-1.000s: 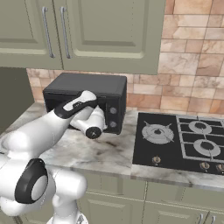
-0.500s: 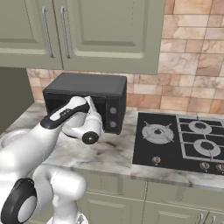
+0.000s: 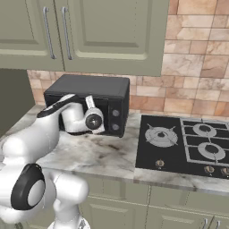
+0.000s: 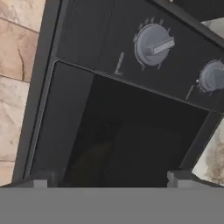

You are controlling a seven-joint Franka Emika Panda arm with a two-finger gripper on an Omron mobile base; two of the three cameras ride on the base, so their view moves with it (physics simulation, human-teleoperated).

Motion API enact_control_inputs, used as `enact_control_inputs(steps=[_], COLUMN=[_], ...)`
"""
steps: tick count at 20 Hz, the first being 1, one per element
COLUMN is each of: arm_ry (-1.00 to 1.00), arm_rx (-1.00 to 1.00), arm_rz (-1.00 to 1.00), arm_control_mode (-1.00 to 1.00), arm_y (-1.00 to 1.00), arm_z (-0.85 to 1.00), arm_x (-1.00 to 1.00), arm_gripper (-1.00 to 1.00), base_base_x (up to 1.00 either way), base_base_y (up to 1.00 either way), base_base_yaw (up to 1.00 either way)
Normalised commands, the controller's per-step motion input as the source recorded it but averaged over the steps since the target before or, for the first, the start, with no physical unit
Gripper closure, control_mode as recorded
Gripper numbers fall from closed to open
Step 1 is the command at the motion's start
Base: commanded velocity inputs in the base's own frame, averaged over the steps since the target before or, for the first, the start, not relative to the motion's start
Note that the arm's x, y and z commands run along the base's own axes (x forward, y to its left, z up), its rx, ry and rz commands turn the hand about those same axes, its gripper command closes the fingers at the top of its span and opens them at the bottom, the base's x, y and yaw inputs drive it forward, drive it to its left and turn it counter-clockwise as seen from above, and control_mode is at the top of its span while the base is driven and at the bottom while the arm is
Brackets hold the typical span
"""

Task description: Pull the toaster oven rack outwards. Pick up the baguette from the plate and place it on the toaster oven rack. Close the toaster oven door fully and set the temperature to the lowest setting.

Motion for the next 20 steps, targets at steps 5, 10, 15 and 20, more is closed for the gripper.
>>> enact_control_inputs(steps=[5, 10, 15, 20], arm_ry=[0.00, 0.00, -0.02, -0.03], arm_rx=[0.00, 0.00, 0.00, 0.00], arm_rz=[0.00, 0.00, 0.00, 0.00], arm_control_mode=[-1.00, -1.00, -1.00, -1.00], arm_y=[0.08, 0.03, 0.02, 0.03], arm_z=[0.00, 0.00, -0.01, -0.33], arm_x=[0.43, 0.15, -0.01, -0.39], arm_gripper=[-1.00, -1.00, -1.00, -1.00], base_base_x=[0.00, 0.00, 0.00, 0.00], base_base_y=[0.00, 0.00, 0.00, 0.00], base_base_yaw=[0.00, 0.00, 0.00, 0.00])
